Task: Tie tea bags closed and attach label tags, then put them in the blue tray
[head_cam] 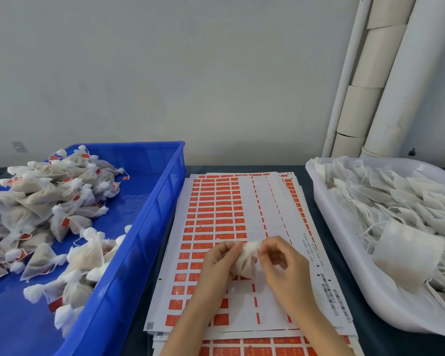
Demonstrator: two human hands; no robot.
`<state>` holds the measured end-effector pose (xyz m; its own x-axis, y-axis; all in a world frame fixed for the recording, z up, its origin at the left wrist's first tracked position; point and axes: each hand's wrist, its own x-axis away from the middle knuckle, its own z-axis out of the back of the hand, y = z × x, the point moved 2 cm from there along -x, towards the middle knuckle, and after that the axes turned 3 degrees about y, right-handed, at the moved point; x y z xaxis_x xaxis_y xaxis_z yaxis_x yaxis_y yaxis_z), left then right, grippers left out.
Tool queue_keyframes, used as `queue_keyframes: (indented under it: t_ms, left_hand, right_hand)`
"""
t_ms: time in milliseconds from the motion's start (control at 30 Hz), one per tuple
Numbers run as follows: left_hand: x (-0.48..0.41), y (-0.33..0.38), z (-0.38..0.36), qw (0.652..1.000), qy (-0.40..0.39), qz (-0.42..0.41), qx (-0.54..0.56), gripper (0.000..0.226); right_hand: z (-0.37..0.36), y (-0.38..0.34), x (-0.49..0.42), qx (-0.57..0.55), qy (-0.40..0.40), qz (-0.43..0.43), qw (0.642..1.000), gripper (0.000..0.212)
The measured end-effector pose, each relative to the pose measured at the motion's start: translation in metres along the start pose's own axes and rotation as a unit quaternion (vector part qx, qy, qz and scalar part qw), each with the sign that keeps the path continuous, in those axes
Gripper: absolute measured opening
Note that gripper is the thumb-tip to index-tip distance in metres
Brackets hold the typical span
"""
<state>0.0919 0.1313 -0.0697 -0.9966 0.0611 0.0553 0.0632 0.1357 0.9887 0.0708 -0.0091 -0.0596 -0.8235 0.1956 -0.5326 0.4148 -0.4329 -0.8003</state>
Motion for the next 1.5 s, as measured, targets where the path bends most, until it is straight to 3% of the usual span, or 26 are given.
queue_keyframes:
  t_ms: [200, 433, 533, 933, 1100, 1167, 1300, 1500]
  left_hand:
    - [0.000, 0.001, 0.000, 0.999, -0.025, 0.012, 0.031, 0.020]
    - [-0.001, 0.000, -0.001, 1.000, 0.001, 0.028, 0.007, 0.038]
    - [0.000, 0.003, -0.001, 1.000, 0.004, 0.009, -0.003, 0.024]
    - [0.001, 0.002, 0.000, 0.995, 0.020, -0.052, -0.085, 0.005]
    - [0.000, 0.006, 0.010, 0.995, 0.067, -0.072, -0.029, 0.017]
    - [0.001, 0.006, 0.008, 0.994, 0.031, -0.094, -0.049, 0.013]
    - [0.006, 0.007, -0.006, 0.981, -0.075, -0.127, -0.125, 0.021]
    - [0.007, 0.008, 0.001, 0.978, 0.018, -0.143, -0.149, 0.016]
  right_hand:
    - [0.000, 0.002, 0.001, 0.091, 0.015, 0.068, 0.993, 0.026]
    - [0.000, -0.001, 0.004, 0.078, 0.024, 0.123, 0.989, 0.024]
    - [0.000, -0.001, 0.005, 0.085, 0.035, 0.140, 0.986, 0.022]
    - [-0.001, 0.006, 0.006, 0.112, 0.004, 0.093, 0.989, 0.019]
    - [0.005, 0.006, 0.001, 0.105, 0.075, 0.056, 0.990, 0.017]
    - [0.007, 0.006, 0.000, 0.104, 0.079, 0.063, 0.989, 0.014]
    - [0.002, 0.006, 0.002, 0.105, 0.005, 0.114, 0.988, 0.017]
    - [0.008, 0.009, -0.002, 0.150, 0.060, 0.089, 0.983, 0.018]
